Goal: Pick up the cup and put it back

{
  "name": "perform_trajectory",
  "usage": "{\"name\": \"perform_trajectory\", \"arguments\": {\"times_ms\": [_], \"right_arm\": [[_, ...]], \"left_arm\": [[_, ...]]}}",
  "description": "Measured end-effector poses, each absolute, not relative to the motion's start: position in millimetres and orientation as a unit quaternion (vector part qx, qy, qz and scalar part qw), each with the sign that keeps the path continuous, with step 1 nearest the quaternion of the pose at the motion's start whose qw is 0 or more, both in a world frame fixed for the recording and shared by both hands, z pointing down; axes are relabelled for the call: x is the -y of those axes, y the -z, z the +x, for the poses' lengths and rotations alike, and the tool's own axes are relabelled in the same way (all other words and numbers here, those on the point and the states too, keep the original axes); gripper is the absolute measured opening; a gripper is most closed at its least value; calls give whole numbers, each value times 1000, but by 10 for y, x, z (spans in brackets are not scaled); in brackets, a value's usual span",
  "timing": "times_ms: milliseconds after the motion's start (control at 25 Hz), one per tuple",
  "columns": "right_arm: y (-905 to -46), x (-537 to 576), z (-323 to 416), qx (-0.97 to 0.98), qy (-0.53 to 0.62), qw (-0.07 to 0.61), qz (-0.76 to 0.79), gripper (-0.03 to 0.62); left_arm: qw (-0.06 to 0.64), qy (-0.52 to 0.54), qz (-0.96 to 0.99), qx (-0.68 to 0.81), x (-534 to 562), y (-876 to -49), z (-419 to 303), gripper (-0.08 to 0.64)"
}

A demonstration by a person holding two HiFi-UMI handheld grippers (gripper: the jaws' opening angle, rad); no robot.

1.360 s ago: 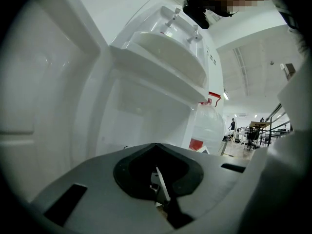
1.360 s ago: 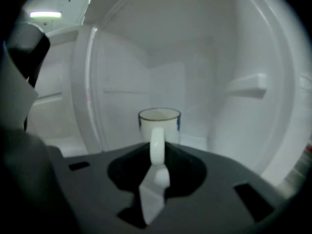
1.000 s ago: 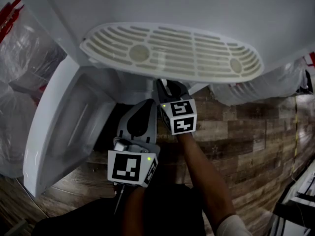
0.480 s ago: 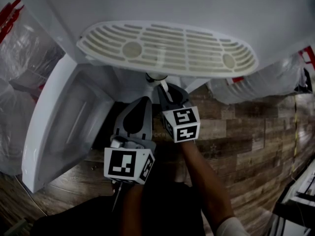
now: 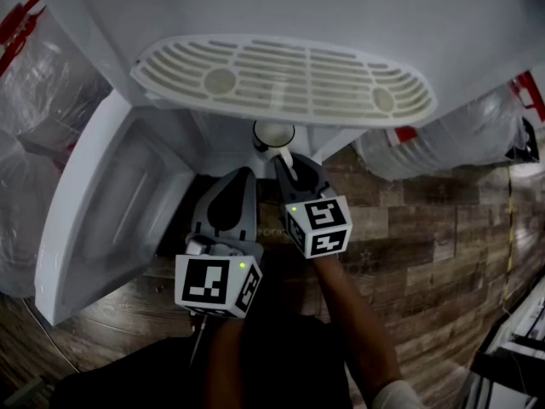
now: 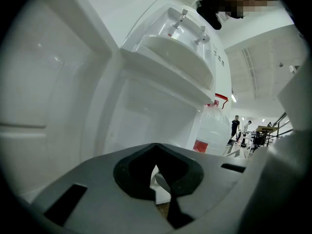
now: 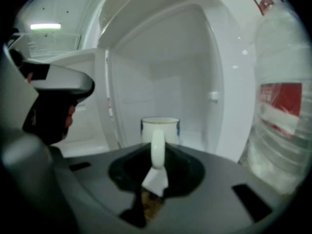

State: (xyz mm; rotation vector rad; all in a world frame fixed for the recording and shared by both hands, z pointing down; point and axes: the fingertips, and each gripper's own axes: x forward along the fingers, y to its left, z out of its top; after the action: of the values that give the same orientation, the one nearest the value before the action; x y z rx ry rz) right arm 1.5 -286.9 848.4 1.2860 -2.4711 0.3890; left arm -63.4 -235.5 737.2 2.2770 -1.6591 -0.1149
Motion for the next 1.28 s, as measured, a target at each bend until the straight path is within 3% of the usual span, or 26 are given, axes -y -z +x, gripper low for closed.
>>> {"name": "perform_trajectory", "arguments": {"times_ms": [1280], "right_arm": [[-7296, 2001, 285, 891, -105, 98, 430, 72]], "left_arm": [[125, 45, 797, 589, 2202, -7009, -591, 6]]}}
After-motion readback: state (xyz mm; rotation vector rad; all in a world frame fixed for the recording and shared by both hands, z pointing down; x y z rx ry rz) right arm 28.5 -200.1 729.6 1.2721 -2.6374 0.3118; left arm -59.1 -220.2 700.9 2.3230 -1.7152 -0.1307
